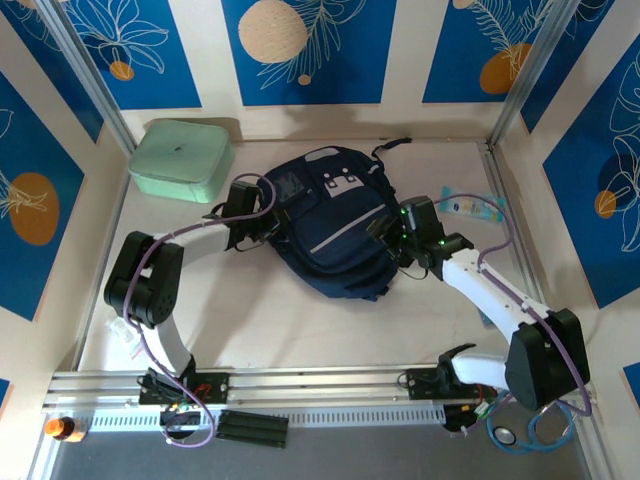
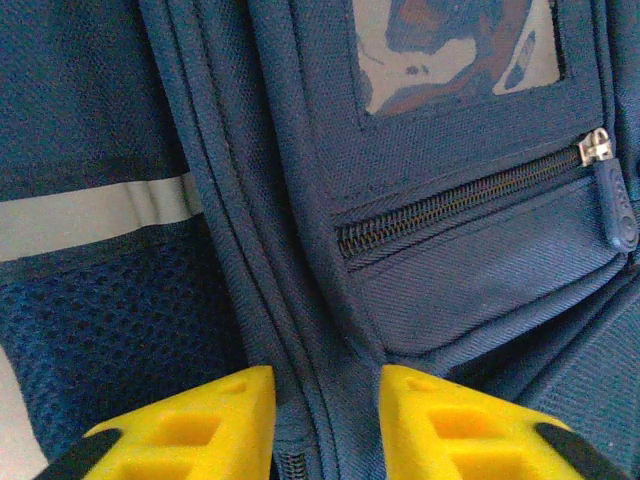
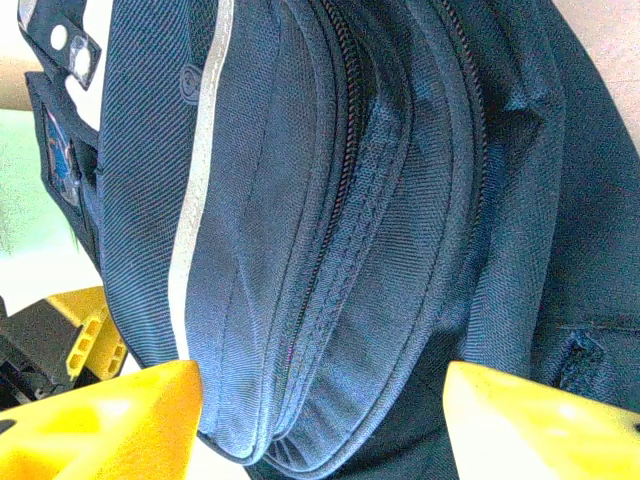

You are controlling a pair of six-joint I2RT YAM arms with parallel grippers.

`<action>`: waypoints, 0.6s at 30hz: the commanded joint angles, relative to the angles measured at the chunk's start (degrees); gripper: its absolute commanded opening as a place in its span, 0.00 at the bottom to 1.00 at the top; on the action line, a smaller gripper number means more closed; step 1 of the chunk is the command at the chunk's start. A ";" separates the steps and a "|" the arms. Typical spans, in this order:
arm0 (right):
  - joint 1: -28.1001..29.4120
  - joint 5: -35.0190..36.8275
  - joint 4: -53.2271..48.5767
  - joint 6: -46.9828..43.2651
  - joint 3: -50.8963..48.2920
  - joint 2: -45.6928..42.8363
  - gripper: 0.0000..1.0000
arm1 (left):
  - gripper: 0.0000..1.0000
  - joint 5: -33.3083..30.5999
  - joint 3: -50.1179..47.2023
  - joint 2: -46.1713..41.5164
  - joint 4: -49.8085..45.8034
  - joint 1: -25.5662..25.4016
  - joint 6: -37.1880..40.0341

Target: Pack the student bag

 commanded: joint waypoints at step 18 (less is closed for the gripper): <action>0.39 -5.62 2.82 -0.75 4.03 4.45 0.62 | 0.40 3.30 0.05 3.22 3.11 0.51 1.00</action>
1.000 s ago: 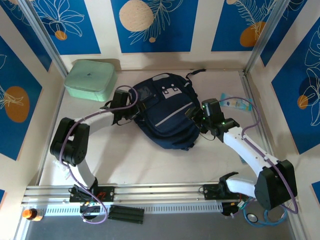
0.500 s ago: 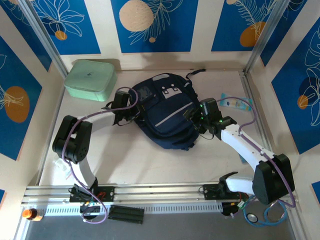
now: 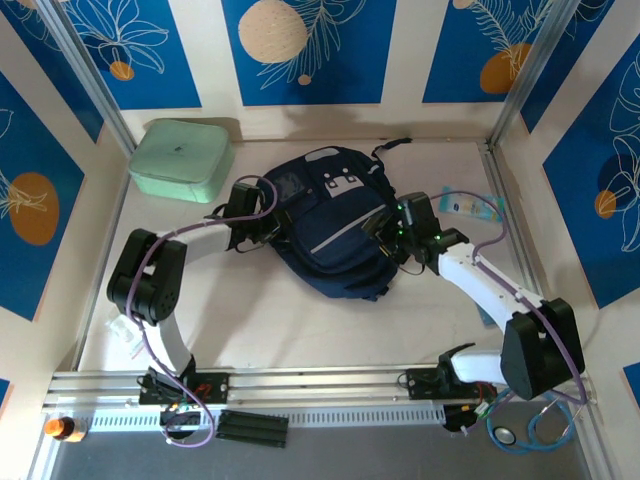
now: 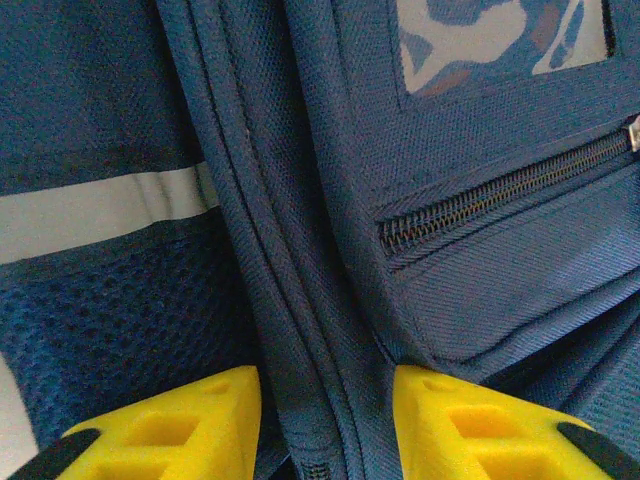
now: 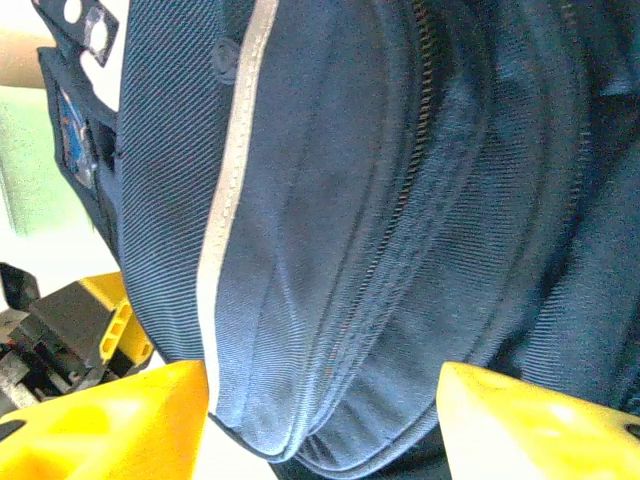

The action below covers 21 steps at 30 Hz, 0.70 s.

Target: Pack the student bag

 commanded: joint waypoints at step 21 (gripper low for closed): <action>-2.50 -8.32 6.81 -4.95 9.04 14.03 0.65 | 0.00 6.25 0.34 -3.20 4.16 0.22 -1.47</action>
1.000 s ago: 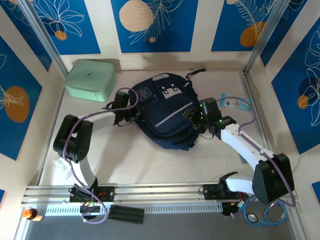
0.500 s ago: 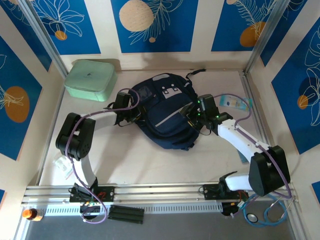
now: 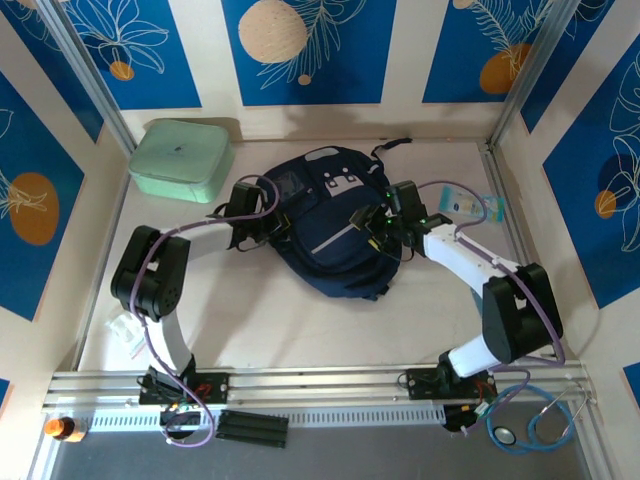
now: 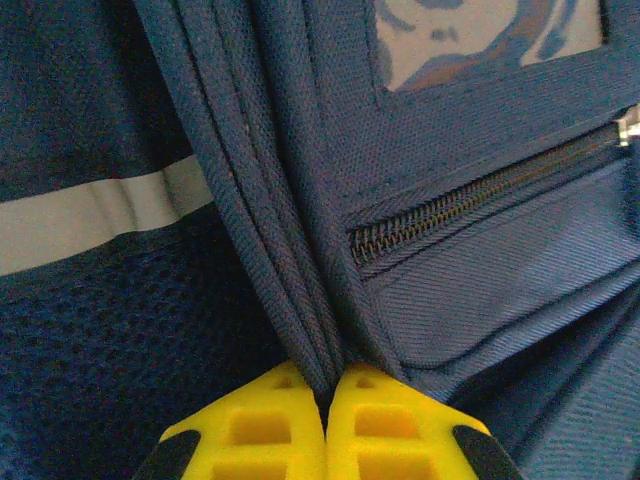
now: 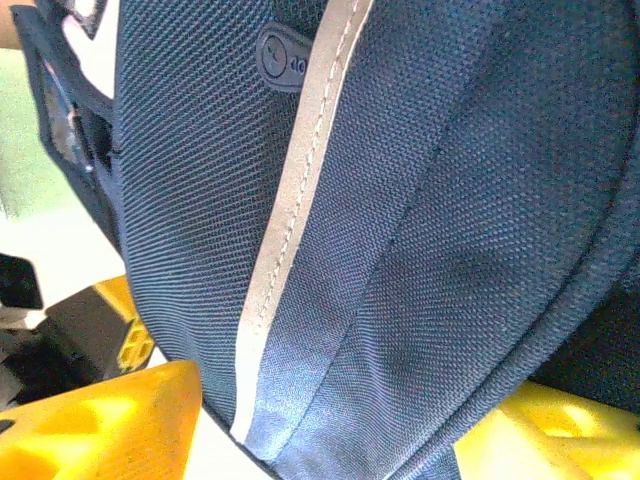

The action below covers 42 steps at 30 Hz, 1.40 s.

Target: Pack the student bag

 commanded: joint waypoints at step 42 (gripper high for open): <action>19.26 5.54 0.25 -9.82 4.65 1.90 0.47 | 0.00 4.65 -4.51 -9.54 13.09 -10.00 -12.27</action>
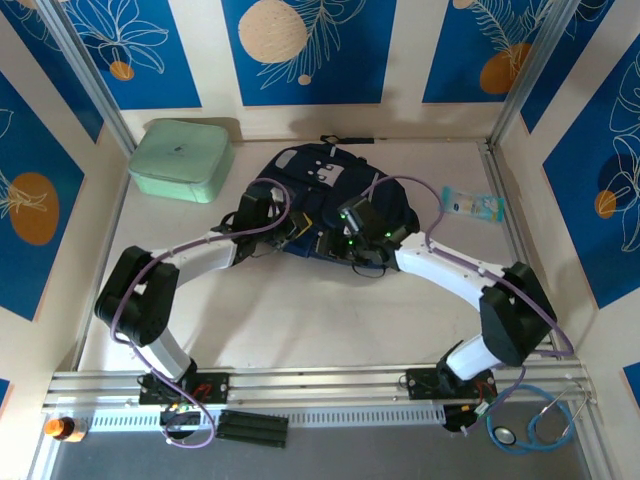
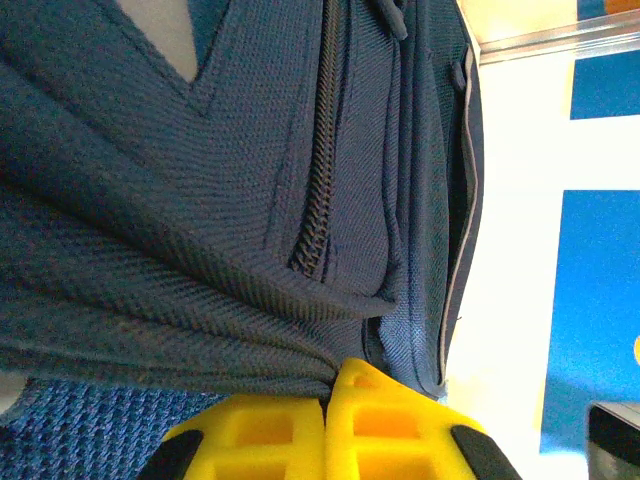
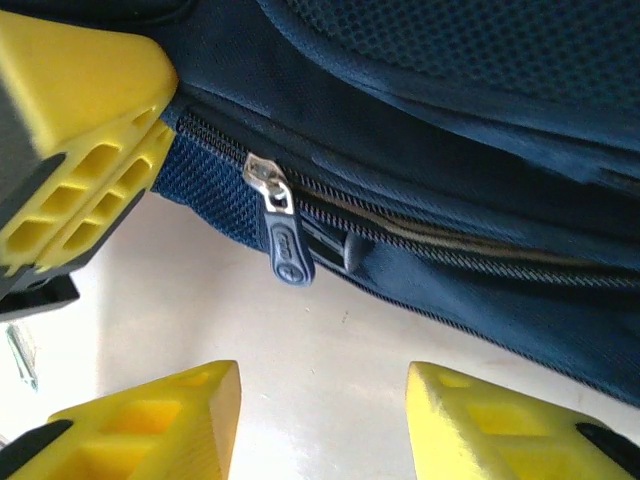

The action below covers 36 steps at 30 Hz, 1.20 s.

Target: Pack the student bag

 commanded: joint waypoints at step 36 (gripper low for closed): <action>0.18 5.77 3.62 -17.01 0.97 1.92 0.13 | 0.00 4.12 3.17 2.04 3.80 -0.54 1.86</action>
